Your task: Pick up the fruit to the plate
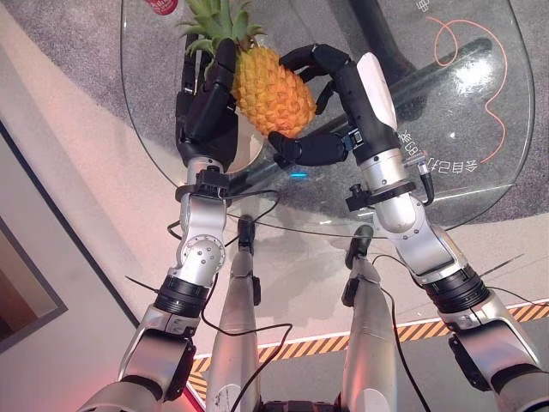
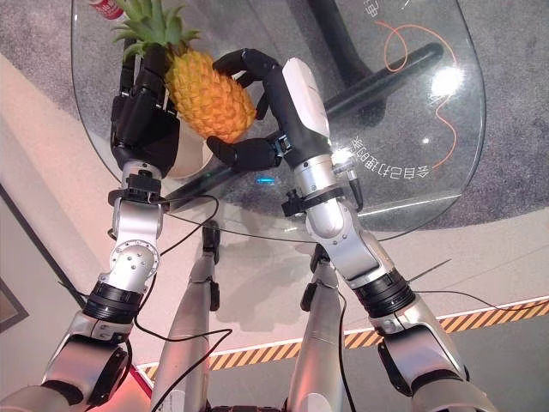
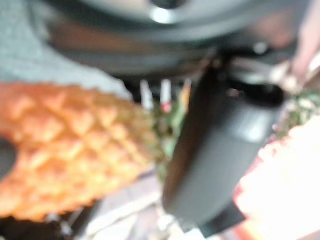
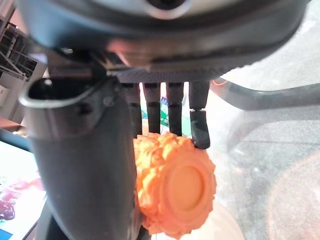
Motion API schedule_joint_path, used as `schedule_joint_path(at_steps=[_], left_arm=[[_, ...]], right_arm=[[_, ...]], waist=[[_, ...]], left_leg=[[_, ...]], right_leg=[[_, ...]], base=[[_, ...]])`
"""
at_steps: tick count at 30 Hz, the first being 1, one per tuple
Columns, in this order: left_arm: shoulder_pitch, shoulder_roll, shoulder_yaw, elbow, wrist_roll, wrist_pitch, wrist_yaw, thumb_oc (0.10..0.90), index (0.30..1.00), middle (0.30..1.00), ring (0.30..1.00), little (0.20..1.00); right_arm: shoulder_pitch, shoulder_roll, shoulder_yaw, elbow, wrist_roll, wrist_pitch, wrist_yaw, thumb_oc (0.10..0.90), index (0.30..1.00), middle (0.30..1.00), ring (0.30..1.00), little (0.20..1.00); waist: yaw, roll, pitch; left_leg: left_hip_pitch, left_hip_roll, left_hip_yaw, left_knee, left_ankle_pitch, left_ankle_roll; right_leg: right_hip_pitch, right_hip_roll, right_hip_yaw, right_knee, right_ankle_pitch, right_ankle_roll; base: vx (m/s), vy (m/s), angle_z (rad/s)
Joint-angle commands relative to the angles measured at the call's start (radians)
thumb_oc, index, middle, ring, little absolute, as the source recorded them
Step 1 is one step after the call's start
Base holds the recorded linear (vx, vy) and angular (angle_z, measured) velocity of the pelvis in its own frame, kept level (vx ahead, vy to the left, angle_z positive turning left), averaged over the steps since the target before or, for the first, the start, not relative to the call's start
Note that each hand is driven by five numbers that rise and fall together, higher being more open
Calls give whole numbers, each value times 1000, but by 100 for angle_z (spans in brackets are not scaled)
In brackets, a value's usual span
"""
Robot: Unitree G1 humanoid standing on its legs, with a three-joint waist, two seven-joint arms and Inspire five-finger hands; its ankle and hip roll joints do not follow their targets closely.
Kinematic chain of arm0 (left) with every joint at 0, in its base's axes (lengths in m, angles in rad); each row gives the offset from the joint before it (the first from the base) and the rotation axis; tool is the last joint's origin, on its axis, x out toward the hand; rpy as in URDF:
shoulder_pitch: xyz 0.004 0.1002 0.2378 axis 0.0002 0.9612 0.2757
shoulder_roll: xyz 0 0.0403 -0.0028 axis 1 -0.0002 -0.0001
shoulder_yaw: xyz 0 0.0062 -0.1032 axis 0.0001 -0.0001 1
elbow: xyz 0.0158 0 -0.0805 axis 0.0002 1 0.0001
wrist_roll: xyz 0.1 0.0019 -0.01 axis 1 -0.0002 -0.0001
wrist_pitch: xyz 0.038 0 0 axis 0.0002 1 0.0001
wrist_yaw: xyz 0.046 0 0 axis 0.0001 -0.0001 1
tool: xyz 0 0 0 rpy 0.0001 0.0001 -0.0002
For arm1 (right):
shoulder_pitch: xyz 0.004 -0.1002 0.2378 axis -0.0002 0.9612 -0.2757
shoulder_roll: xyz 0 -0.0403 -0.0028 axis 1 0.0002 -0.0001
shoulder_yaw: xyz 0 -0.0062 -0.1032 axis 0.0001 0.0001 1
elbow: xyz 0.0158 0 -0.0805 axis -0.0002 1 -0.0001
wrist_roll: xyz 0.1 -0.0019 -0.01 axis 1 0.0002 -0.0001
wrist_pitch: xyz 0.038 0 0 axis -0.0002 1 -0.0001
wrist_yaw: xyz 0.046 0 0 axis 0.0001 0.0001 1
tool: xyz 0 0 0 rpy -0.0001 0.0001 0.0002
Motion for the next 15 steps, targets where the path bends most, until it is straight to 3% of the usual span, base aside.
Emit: schedule_joint_path(at_steps=[1, 15], left_arm=[[-135, -18, -27, -114, 13, 0, -121, 800, 900, 900, 900, 900], [-146, 7, -48, -97, 31, 33, -128, 800, 900, 900, 900, 900]], right_arm=[[-159, 31, 27, -236, 26, -139, 37, 100, 300, 300, 300, 200], [-178, 12, 62, -249, 43, -141, 117, 100, 300, 300, 300, 200]], waist=[[0, 30, -22], [2, 29, -22]], left_leg=[[32, 10, 17, -15, -7, 62], [35, 10, 15, -23, -3, 61]], right_leg=[[60, 0, -37, -88, 52, -30], [63, -2, -41, -97, 56, -28]], base=[[0, 0, 0], [0, 0, 0]])
